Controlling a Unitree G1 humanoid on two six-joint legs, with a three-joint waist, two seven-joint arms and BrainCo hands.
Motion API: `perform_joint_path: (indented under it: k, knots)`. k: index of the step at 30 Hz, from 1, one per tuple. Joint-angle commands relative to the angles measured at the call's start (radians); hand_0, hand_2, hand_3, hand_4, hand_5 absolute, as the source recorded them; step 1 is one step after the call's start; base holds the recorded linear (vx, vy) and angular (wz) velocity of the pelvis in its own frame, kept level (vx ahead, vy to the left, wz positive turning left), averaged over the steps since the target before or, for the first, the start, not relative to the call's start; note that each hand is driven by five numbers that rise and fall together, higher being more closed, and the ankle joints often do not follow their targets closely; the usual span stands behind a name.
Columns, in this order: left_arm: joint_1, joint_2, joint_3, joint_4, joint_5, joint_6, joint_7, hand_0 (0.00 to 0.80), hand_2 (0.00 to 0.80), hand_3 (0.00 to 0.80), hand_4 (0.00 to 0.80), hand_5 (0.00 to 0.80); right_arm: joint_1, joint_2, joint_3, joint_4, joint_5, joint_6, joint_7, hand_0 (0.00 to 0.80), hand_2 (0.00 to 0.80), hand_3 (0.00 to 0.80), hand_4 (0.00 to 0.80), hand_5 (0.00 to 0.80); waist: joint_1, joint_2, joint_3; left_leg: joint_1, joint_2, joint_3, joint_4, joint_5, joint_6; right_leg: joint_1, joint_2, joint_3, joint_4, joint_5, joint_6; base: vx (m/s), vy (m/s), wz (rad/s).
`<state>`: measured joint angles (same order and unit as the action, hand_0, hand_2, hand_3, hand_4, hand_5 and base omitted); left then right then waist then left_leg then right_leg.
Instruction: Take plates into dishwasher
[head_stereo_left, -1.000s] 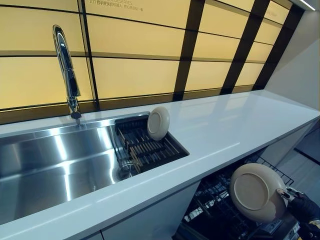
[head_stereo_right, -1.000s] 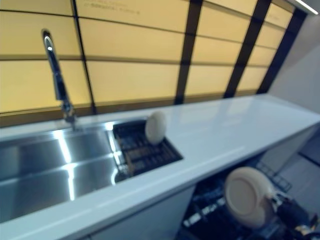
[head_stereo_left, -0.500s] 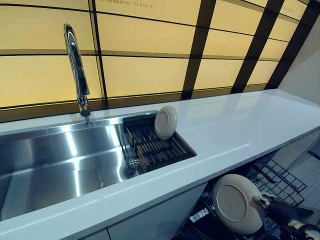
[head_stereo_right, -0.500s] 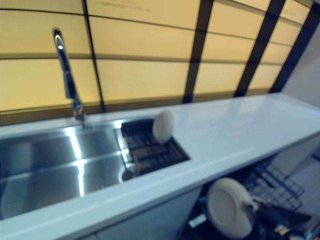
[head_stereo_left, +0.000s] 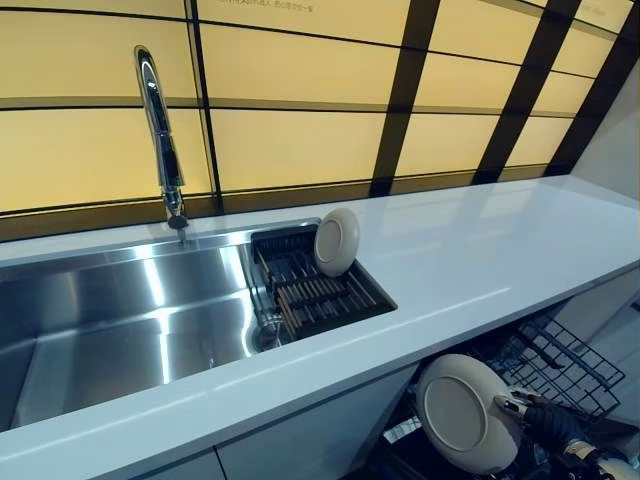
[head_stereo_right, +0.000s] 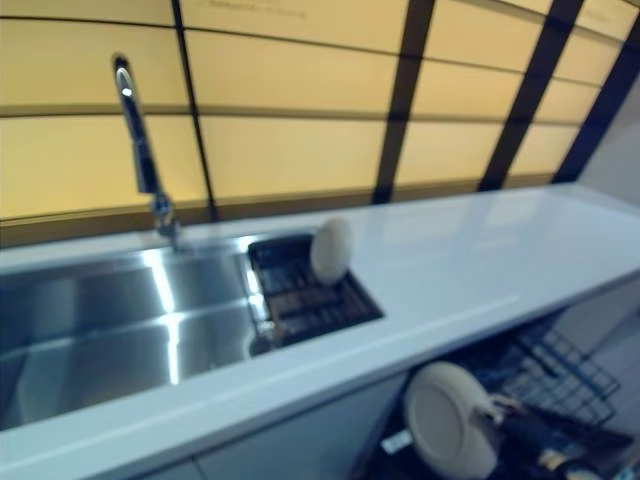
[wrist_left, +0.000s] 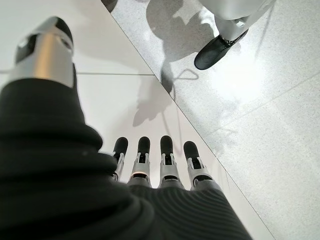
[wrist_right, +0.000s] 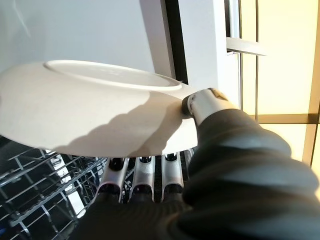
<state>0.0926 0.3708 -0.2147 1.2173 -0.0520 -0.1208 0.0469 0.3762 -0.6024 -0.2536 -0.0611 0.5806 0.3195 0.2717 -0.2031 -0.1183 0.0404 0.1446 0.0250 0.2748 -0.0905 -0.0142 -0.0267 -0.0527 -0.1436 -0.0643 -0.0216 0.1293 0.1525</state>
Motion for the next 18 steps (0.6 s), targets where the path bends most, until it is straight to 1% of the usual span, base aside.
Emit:
perform_joint_path:
  k: [1,7,9,13,18]
  knots:
    - [-0.045,0.051,0.017,-0.032,0.037,-0.003,0.003,0.000,0.000,0.000,0.000,0.000,-0.110,-0.003,-0.014,-0.063,-0.021,-0.022,-0.015,0.800,0.800,0.800,0.800,0.800,0.036,0.002,0.029,-0.012,0.006,-0.063,0.024,-0.029,0.028,-0.018,-0.076,0.029,0.124,0.136,0.072,-0.004,0.000,0.05]
    - [-0.045,0.051,0.020,-0.038,0.043,-0.001,0.001,0.000,0.000,0.000,0.000,0.000,-0.111,-0.005,-0.003,-0.062,-0.076,-0.014,-0.044,0.800,0.800,0.800,0.800,0.800,0.040,0.000,0.033,-0.010,0.006,-0.065,0.026,-0.030,0.028,-0.019,-0.081,0.023,0.127,0.140,0.075,-0.001,-0.003,0.02]
    - [-0.046,0.052,0.018,-0.045,0.044,0.006,-0.002,0.000,0.000,0.000,0.000,0.000,-0.114,-0.012,-0.002,-0.068,-0.073,0.004,-0.041,0.800,0.800,0.800,0.800,0.800,0.041,0.000,0.034,-0.009,0.007,-0.067,0.025,-0.030,0.028,-0.018,-0.080,0.023,0.128,0.139,0.076,0.000,0.000,0.00]
    - [-0.048,0.053,0.016,-0.048,0.045,0.008,-0.004,0.000,0.000,0.000,0.000,0.000,-0.118,-0.008,0.009,-0.065,-0.079,0.007,-0.038,0.800,0.800,0.800,0.800,0.800,0.043,0.001,0.036,-0.007,0.007,-0.069,0.027,-0.031,0.029,-0.017,-0.081,0.021,0.130,0.138,0.076,0.000,0.000,0.00]
    - [-0.053,0.050,0.009,-0.054,0.046,0.011,-0.003,0.000,0.000,0.000,0.000,0.000,-0.138,0.006,0.037,-0.054,-0.079,0.007,-0.066,0.800,0.800,0.800,0.800,0.800,0.048,0.003,0.039,-0.006,0.008,-0.072,0.026,-0.030,0.029,-0.010,-0.080,0.017,0.125,0.130,0.075,0.000,0.000,0.00]
